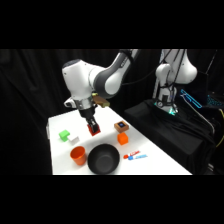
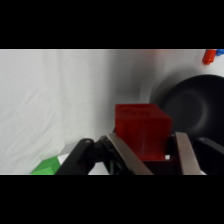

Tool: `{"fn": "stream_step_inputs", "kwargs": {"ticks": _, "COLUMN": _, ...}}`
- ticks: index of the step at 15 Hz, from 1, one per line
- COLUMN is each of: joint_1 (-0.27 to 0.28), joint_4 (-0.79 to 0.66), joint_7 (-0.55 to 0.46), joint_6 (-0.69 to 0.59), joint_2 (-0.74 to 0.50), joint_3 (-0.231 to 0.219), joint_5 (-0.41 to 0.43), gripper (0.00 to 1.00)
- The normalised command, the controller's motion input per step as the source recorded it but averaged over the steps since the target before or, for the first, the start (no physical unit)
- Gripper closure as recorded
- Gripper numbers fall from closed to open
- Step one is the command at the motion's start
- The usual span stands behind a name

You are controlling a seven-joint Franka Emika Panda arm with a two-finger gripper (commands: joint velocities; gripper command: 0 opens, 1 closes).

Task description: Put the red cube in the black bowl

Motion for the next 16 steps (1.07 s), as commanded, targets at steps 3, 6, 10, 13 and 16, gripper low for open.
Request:
{"fn": "stream_step_inputs", "kwargs": {"ticks": 3, "joint_1": 0.14, "joint_4": -0.24, "joint_7": 0.15, "joint_6": -0.01, "joint_2": -0.28, "joint_3": 0.052, "joint_5": -0.124, "gripper": 0.74}}
{"fn": "stream_step_inputs", "kwargs": {"ticks": 6, "joint_1": 0.121, "joint_4": -0.13, "joint_7": 0.15, "joint_6": 0.05, "joint_2": -0.15, "joint_3": 0.058, "joint_5": -0.108, "gripper": 0.74}}
{"fn": "stream_step_inputs", "kwargs": {"ticks": 10, "joint_1": 0.079, "joint_4": -0.02, "joint_7": 0.11, "joint_6": 0.16, "joint_2": -0.01, "joint_3": 0.048, "joint_5": -0.088, "gripper": 0.74}}
{"fn": "stream_step_inputs", "kwargs": {"ticks": 13, "joint_1": 0.042, "joint_4": 0.03, "joint_7": 0.07, "joint_6": 0.3, "joint_2": 0.11, "joint_3": 0.025, "joint_5": -0.075, "gripper": 0.74}}
{"fn": "stream_step_inputs", "kwargs": {"ticks": 16, "joint_1": 0.028, "joint_4": 0.06, "joint_7": 0.05, "joint_6": 0.28, "joint_2": 0.15, "joint_3": 0.015, "joint_5": -0.063, "gripper": 0.74}}
